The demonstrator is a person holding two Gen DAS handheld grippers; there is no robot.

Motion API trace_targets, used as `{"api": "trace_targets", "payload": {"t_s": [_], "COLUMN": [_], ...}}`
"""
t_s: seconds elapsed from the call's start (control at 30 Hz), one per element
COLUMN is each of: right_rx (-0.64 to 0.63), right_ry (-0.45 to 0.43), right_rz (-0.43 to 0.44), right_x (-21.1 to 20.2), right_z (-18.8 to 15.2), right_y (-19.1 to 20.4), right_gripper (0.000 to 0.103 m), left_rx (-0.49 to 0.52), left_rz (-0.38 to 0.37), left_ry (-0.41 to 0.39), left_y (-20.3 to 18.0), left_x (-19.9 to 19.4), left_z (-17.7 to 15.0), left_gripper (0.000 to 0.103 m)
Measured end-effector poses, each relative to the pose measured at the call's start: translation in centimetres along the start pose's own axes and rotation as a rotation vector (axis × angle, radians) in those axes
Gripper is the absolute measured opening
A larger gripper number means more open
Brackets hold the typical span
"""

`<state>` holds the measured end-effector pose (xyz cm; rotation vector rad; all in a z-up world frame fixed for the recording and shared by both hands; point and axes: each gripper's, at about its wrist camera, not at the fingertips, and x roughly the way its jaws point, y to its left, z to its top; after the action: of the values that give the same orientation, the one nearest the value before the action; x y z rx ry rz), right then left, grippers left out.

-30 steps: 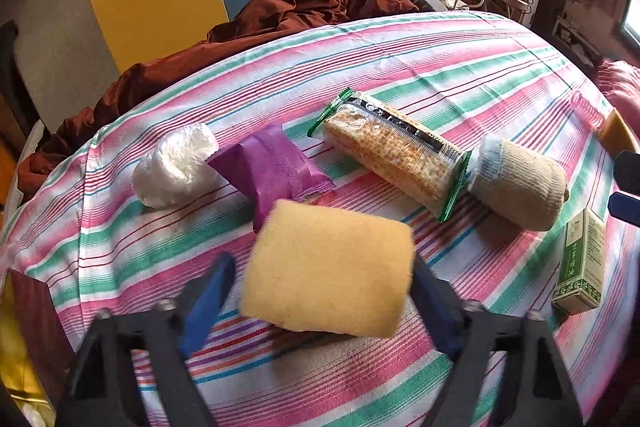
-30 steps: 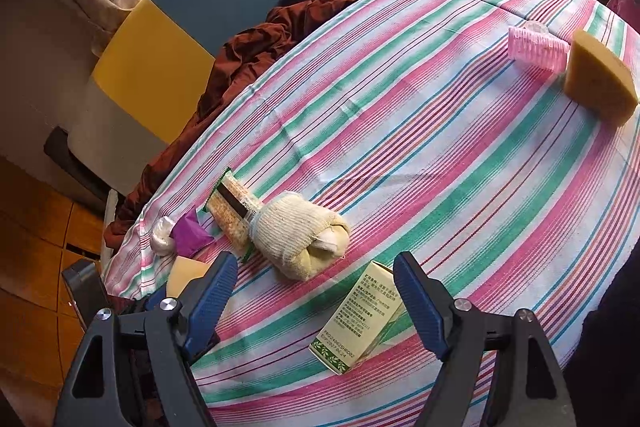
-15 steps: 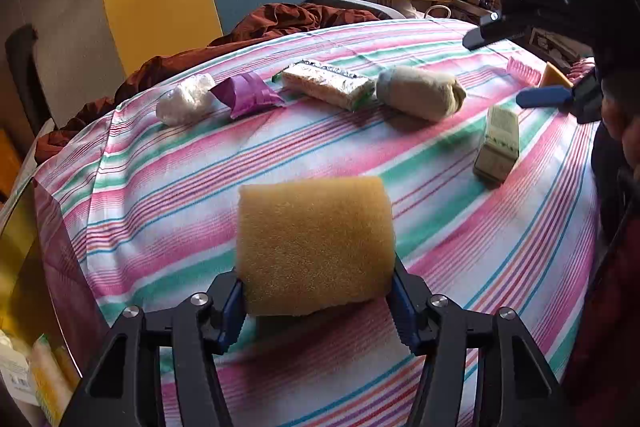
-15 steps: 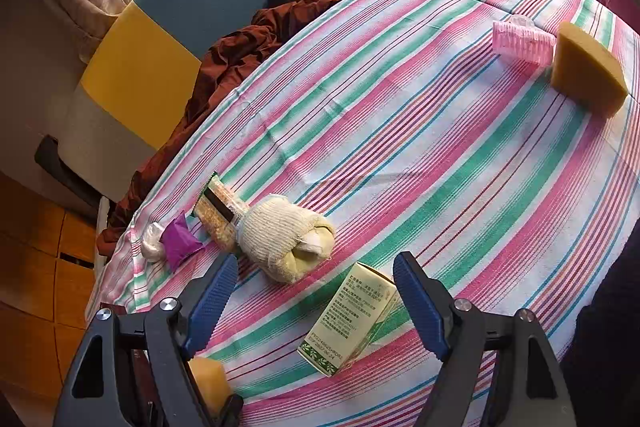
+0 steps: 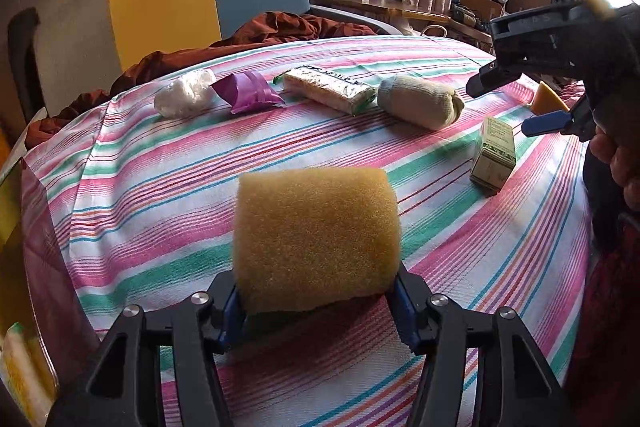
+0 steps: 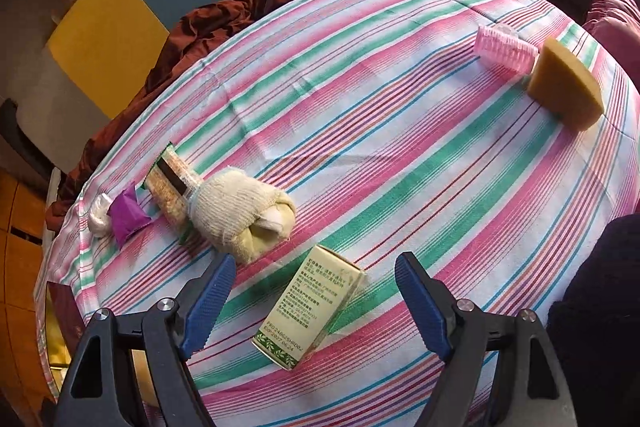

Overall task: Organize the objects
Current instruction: 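Grasp the yellow sponge with the left gripper while the right grasps the green-and-white medicine box, then lift the sponge with the left gripper and carry it toward the tray while the right holds the box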

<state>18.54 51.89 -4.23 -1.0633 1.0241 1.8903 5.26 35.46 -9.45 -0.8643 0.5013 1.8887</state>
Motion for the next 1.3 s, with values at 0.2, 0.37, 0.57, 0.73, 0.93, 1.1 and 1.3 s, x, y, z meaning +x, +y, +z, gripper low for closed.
{"api": "trace_targets", "payload": {"t_s": [0.2,0.37,0.57,0.73,0.93,1.1,1.3], "right_rx": [-0.11,-0.218,-0.453,-0.494,-0.5,-0.493,-0.486], "right_ry": [0.085,0.116,0.164,0.176,0.175,0.178,0.181], "right_rz": [-0.1,-0.098,-0.035,-0.012,-0.016,-0.011,-0.002], "right_x": [2.0,2.9,4.0,4.3,4.4,4.5,4.5], "right_z": [-0.7,-1.5,-3.8,-4.3,-4.4,-4.3,-4.1], "right_y": [2.0,3.7,7.8,8.5,8.4,8.5,8.1], "right_gripper": [0.072,0.03,0.03,0.03,0.03,0.03,0.03], "left_rx": [-0.013,-0.023,-0.024,-0.018,-0.007,-0.014,-0.063], "left_rz": [-0.016,-0.032,-0.048,-0.042,-0.054,-0.052,-0.062], "left_ry": [-0.007,-0.01,-0.011,-0.011,-0.006,0.0,0.03], "left_y": [0.3,0.5,0.5,0.3,0.1,0.1,0.1], "left_x": [-0.1,-0.1,-0.1,-0.1,-0.1,-0.2,-0.7], "left_z": [-0.1,-0.2,-0.2,-0.2,-0.2,-0.2,0.2], "left_gripper": [0.061,0.063,0.067,0.067,0.078,0.08,0.099]}}
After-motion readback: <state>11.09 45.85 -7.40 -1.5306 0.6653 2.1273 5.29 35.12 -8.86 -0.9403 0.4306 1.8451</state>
